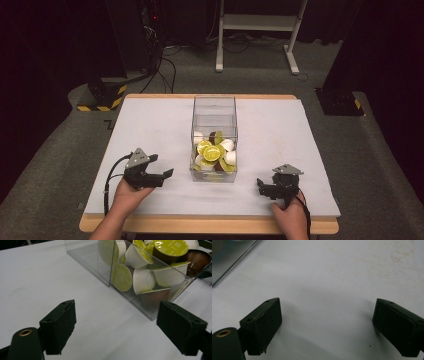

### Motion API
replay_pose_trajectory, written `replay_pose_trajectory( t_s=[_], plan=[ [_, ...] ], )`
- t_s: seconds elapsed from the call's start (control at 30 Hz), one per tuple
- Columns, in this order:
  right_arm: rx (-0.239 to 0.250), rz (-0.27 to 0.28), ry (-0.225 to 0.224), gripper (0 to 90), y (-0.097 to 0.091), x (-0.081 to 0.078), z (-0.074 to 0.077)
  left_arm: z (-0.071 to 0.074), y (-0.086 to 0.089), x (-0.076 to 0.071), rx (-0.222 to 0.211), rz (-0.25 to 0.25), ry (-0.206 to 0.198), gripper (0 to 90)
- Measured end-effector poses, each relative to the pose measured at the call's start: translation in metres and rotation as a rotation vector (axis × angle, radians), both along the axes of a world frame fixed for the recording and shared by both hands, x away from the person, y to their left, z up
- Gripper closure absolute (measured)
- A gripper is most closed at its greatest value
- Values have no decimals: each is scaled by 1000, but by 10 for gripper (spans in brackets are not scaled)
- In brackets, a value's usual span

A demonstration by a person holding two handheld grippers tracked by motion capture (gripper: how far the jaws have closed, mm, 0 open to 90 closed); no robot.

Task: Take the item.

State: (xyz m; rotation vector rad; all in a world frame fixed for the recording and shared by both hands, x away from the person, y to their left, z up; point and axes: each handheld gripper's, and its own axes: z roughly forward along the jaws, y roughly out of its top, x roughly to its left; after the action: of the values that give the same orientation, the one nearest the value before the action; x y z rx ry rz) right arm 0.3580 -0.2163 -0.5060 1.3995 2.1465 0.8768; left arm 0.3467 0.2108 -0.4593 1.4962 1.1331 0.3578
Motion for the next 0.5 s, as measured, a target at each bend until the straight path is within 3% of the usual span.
replay_pose_trajectory(
  t_s=[0.23,0.37,0.5],
  plan=[
    [0,0,0,85,0,0,0,9,-9,-2,-3,-29,-17,164],
    [0,0,0,85,0,0,0,13,-17,-3,-31,-29,-19,164],
    [-1,-1,0,85,0,0,0,15,-23,-2,-14,-42,-22,164]
  ],
)
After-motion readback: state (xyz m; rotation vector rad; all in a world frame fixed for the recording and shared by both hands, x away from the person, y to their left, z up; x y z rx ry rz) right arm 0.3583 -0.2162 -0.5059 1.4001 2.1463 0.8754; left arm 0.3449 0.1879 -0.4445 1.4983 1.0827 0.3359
